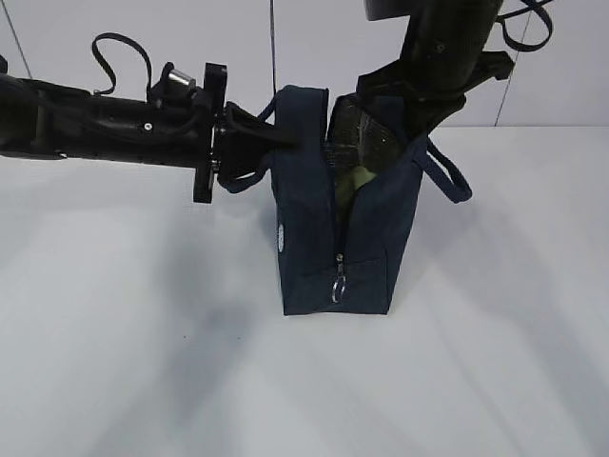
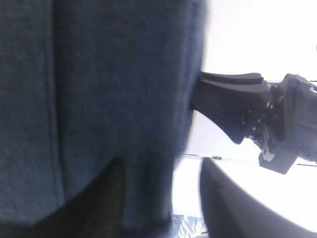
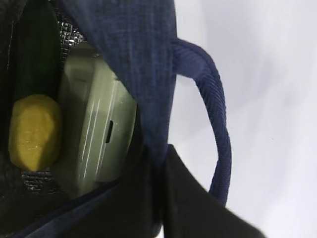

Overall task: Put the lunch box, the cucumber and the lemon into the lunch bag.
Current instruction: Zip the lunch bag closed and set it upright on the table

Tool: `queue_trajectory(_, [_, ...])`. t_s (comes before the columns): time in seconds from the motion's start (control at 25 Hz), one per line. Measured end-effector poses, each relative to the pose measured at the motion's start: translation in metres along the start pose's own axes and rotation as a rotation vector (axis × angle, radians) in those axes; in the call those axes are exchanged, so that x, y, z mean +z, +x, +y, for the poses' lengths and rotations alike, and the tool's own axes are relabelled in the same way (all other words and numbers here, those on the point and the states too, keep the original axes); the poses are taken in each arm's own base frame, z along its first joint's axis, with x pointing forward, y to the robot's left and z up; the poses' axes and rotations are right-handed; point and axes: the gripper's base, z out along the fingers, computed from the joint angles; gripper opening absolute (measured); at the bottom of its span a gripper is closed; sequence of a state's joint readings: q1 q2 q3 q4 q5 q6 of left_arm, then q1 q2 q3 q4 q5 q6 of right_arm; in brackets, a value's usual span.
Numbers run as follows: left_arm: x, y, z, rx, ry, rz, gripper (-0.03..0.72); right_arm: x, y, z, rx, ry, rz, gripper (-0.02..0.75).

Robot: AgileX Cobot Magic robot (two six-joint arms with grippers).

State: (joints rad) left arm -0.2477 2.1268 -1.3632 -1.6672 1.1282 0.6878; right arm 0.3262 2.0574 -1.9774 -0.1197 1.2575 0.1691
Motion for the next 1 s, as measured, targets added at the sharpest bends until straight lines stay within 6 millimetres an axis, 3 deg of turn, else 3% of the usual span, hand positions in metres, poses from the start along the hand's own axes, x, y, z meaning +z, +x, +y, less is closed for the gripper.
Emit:
queue_trajectory(0.08, [0.0, 0.0, -0.001, -0.007, 0.008, 0.005, 0.23, 0.0, 0.0, 0.001, 0.004, -0.014, 0.002, 0.059])
queue_trajectory(0.2, [0.0, 0.0, -0.002, -0.016, 0.013, 0.011, 0.377, -0.001, 0.0, 0.003, 0.012, -0.038, -0.001, 0.216])
queue_trajectory(0.28, [-0.001, 0.0, -0.003, -0.013, 0.013, 0.016, 0.417, -0.001, 0.0, 0.004, 0.016, -0.048, 0.0, 0.37])
queue_trajectory(0.4, [-0.006, -0.002, -0.004, 0.0, -0.003, 0.022, 0.435, -0.006, 0.001, 0.007, 0.026, -0.084, -0.004, 0.502])
queue_trajectory(0.6, [-0.025, -0.005, -0.02, 0.045, -0.009, -0.001, 0.428, -0.034, 0.003, 0.007, 0.013, -0.128, -0.057, 0.537])
queue_trajectory(0.76, [-0.039, -0.004, -0.037, 0.088, -0.016, -0.013, 0.379, -0.062, 0.007, 0.003, 0.003, -0.139, -0.117, 0.538])
queue_trajectory(1.0, [-0.05, 0.012, -0.061, 0.19, -0.106, 0.045, 0.35, -0.091, 0.012, 0.0, 0.006, -0.151, -0.18, 0.538])
